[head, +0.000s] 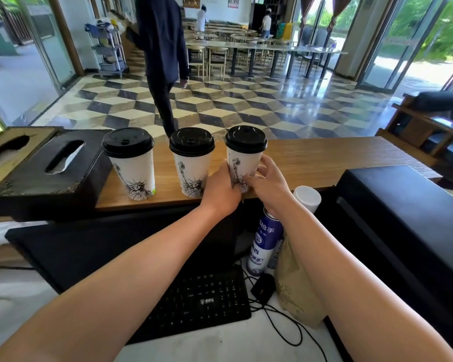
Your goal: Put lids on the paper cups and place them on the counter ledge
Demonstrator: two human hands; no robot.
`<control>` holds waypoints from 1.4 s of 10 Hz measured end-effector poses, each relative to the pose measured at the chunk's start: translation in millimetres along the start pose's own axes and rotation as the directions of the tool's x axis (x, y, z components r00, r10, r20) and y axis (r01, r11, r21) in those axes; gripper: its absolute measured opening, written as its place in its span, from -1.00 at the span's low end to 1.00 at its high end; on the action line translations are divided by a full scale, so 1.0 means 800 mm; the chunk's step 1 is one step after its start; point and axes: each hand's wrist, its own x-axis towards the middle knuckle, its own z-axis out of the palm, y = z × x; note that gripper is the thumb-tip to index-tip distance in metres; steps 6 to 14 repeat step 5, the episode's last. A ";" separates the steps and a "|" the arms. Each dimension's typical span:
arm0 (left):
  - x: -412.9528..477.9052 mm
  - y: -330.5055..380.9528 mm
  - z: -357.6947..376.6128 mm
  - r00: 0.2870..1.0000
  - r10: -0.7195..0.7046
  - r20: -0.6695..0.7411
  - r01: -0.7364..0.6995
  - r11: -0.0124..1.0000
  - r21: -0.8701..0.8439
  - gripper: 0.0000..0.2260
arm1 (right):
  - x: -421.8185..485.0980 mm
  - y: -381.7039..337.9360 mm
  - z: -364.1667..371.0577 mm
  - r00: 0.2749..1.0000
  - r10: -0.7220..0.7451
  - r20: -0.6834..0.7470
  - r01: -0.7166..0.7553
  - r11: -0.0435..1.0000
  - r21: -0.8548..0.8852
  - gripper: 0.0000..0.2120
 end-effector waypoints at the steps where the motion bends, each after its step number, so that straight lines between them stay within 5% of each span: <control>1: 0.002 0.002 0.001 1.000 0.014 0.022 -0.015 0.999 0.028 -0.63 | -0.001 0.002 -0.002 1.000 0.005 -0.009 -0.005 1.000 0.015 -0.35; 14: 0.005 -0.001 0.002 0.997 -0.031 0.074 0.027 0.999 0.047 -0.66 | -0.013 -0.002 -0.002 0.998 0.038 -0.040 -0.040 0.997 -0.066 -0.30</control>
